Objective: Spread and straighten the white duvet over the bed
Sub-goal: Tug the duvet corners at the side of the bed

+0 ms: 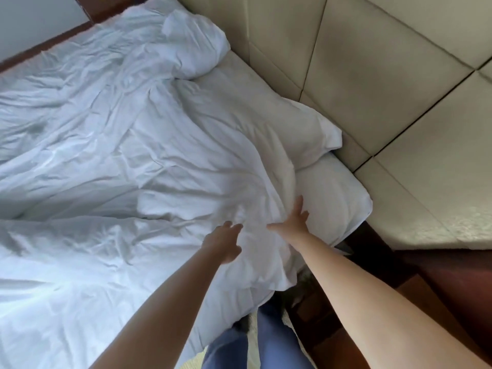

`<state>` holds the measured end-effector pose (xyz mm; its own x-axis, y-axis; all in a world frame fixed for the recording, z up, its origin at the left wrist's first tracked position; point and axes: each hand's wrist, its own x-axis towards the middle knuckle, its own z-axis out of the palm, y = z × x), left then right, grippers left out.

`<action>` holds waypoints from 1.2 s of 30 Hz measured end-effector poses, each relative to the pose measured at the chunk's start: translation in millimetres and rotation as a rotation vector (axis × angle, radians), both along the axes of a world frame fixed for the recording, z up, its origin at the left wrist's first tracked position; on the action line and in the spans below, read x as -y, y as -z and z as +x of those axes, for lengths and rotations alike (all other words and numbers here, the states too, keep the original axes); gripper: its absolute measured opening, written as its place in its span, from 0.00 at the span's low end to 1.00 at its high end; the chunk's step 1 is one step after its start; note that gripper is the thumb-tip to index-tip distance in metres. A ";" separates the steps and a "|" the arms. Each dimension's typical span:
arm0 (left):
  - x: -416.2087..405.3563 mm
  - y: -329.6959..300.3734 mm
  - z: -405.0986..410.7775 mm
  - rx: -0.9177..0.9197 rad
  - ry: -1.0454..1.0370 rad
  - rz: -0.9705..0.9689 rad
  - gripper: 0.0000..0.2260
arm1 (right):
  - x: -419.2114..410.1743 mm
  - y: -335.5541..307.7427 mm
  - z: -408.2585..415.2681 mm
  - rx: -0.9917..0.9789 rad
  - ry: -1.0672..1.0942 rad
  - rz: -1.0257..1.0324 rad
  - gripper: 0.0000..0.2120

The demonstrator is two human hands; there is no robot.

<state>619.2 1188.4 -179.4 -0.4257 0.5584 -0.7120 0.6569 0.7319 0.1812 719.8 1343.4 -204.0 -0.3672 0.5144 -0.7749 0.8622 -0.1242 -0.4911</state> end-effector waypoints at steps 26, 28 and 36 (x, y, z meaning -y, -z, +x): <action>1.9 -117.2 -34.3 -0.258 -0.550 0.649 0.06 | -4.0 -134.8 -72.9 -0.451 -0.102 -0.482 0.24; 2.1 -126.2 -40.3 -0.257 -0.559 0.693 0.03 | 3.3 -133.9 -59.6 -0.339 -0.334 -0.433 0.33; -6.8 -149.4 -49.3 -0.120 -0.531 0.750 0.08 | 7.4 -154.5 -45.7 -0.298 -0.359 -0.379 0.22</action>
<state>570.0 1195.2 -30.0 -0.8053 0.5655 -0.1778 0.3140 0.6613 0.6813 674.1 1335.9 -49.5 -0.6967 0.0263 -0.7169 0.7145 -0.0645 -0.6967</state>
